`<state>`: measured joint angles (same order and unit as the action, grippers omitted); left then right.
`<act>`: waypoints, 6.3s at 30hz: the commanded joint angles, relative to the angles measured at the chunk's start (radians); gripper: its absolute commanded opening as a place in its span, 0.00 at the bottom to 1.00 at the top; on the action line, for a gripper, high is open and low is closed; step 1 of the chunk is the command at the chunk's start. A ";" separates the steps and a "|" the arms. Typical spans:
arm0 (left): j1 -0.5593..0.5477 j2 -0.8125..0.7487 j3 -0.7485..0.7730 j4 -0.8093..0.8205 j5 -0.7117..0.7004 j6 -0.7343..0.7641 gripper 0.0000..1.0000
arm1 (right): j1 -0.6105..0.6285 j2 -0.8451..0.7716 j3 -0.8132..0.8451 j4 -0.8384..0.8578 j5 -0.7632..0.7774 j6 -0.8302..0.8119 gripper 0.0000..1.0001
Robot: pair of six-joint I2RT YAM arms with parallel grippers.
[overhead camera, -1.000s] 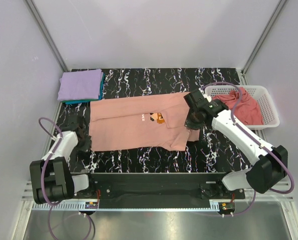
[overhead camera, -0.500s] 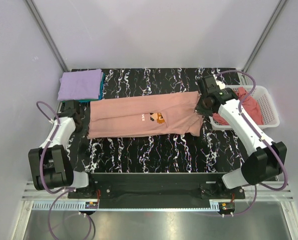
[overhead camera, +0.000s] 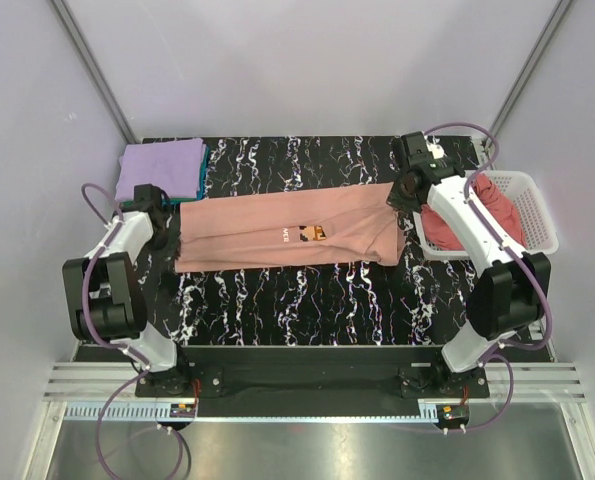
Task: Fold and stack the t-shirts
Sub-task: Fold the tshirt
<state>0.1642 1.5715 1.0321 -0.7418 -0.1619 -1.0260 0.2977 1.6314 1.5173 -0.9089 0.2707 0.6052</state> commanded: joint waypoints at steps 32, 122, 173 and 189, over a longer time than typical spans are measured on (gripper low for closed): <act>0.005 0.309 0.319 -0.059 -0.018 0.035 0.00 | -0.051 0.308 0.248 0.068 0.025 -0.088 0.00; -0.022 0.153 0.121 -0.074 0.019 0.130 0.50 | 0.040 0.392 0.133 0.120 -0.295 0.122 0.49; -0.025 0.067 0.137 -0.096 -0.013 0.145 0.51 | 0.040 0.622 0.522 0.019 -0.266 0.041 0.00; -0.023 0.038 0.121 -0.111 -0.031 0.142 0.52 | 0.058 0.728 0.615 0.140 -0.346 -0.099 0.00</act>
<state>0.1421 1.6501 1.1431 -0.8455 -0.1658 -0.8867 0.3416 2.3615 2.1071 -0.8200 -0.0547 0.5613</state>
